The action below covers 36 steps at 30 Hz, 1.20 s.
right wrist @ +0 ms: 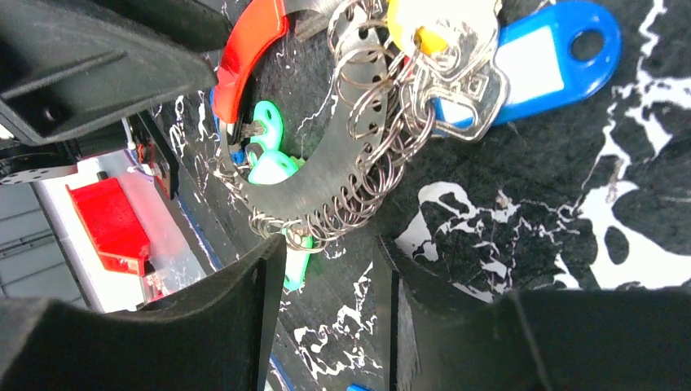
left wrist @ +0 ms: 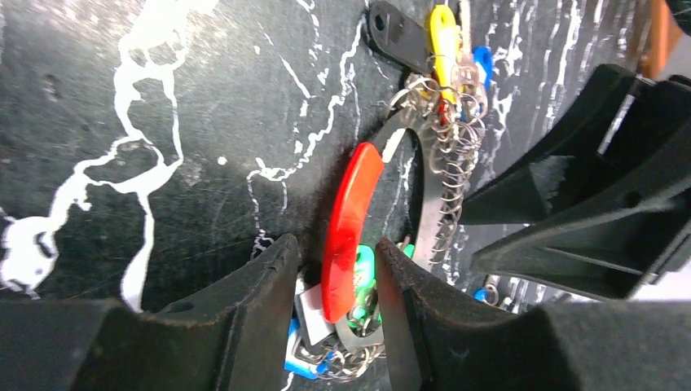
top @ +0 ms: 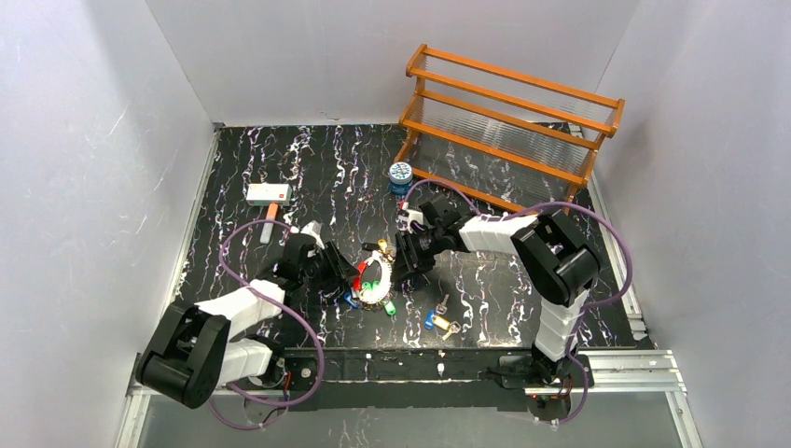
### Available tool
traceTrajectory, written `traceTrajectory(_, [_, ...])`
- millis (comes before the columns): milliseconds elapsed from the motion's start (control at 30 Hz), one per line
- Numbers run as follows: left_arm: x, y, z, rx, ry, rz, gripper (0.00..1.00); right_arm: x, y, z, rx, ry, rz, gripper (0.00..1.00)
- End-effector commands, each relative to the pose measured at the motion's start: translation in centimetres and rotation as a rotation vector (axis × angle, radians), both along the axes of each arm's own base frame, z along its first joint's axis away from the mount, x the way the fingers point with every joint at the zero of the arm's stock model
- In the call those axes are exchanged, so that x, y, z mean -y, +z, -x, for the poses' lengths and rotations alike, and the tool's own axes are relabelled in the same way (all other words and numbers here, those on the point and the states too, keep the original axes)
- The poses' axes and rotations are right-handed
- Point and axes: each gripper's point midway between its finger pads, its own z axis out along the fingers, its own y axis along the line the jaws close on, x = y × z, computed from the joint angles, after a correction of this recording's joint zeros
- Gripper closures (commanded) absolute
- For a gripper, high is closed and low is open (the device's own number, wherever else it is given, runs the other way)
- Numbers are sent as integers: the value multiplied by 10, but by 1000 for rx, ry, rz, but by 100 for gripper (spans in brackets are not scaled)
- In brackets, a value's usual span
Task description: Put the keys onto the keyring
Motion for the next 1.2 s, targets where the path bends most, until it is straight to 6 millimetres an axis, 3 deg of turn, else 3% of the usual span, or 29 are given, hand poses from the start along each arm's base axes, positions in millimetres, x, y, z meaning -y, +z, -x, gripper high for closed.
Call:
traceTrajectory(0, [15,-4,11,-47,5,133,61,-17,10,-14,35,21,-53,48])
traceTrajectory(167, [22,-1,8,-53,-2,172,62,-17,20,-35,104,-20,-22,48])
traceTrajectory(300, [20,2,5,-29,-4,155,62,-4,30,-45,164,-58,-8,48])
traceTrajectory(533, [9,-4,9,-46,1,76,67,15,22,-41,140,-84,3,48])
traceTrajectory(667, [8,-9,13,-63,11,82,70,6,16,-37,83,-70,-38,52])
traceTrajectory(933, [14,-10,20,-77,33,148,75,-23,18,-57,38,-38,-88,65])
traceTrajectory(1033, [14,-10,20,-74,32,153,75,-34,27,-66,36,-10,-107,70])
traceTrajectory(1167, [15,-7,21,-65,27,157,75,-35,46,-73,108,-16,-127,69])
